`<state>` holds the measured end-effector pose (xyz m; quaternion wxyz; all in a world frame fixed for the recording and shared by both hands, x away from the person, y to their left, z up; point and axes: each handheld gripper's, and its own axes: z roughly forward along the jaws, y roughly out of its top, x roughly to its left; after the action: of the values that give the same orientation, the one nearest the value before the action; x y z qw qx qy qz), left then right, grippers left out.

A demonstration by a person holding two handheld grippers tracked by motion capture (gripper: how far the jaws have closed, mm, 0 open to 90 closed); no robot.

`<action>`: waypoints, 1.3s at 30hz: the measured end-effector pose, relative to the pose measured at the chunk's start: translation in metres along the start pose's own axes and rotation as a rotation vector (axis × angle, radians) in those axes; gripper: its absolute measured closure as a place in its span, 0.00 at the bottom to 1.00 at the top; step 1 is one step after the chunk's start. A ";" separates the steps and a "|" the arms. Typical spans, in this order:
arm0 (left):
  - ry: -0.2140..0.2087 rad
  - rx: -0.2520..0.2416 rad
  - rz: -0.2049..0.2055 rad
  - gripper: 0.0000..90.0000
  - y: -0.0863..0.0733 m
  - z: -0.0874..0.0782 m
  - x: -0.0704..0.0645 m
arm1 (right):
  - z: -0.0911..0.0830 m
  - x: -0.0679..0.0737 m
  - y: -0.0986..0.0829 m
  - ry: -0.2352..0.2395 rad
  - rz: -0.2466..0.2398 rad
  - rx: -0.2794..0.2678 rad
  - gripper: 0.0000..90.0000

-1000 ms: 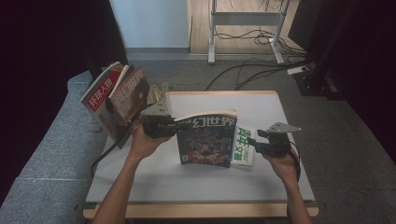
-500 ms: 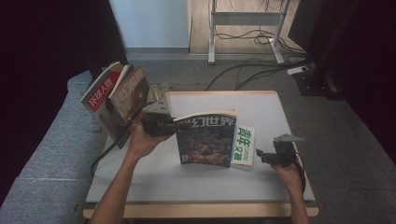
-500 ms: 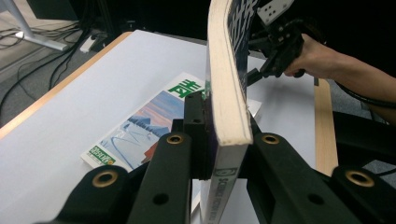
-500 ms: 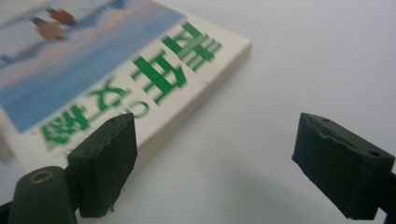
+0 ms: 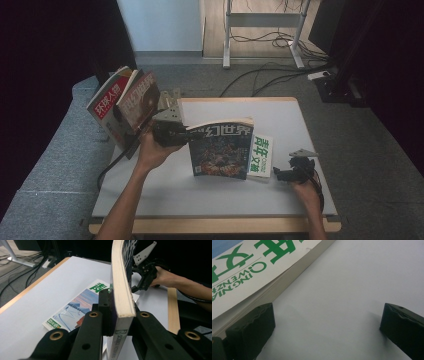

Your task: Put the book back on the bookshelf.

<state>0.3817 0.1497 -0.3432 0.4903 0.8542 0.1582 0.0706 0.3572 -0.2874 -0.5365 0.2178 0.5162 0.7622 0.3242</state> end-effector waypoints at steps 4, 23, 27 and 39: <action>0.002 -0.005 -0.005 0.91 0.000 0.001 -0.001 | 0.000 0.001 -0.001 0.002 -0.009 -0.008 0.01; 0.034 -0.018 -0.054 0.92 0.002 -0.008 -0.003 | 0.000 0.001 -0.001 0.009 -0.012 -0.014 0.02; 0.048 -0.013 -0.066 0.92 0.003 -0.018 -0.003 | 0.000 0.001 -0.001 0.008 -0.011 -0.015 0.02; 0.119 -0.021 -0.122 0.92 -0.003 -0.056 -0.002 | 0.000 0.001 -0.001 0.006 -0.010 -0.015 0.02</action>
<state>0.3642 0.1959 -0.3172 0.4922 0.8321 0.2380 0.0929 0.3558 -0.2867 -0.5374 0.2212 0.5096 0.7630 0.3304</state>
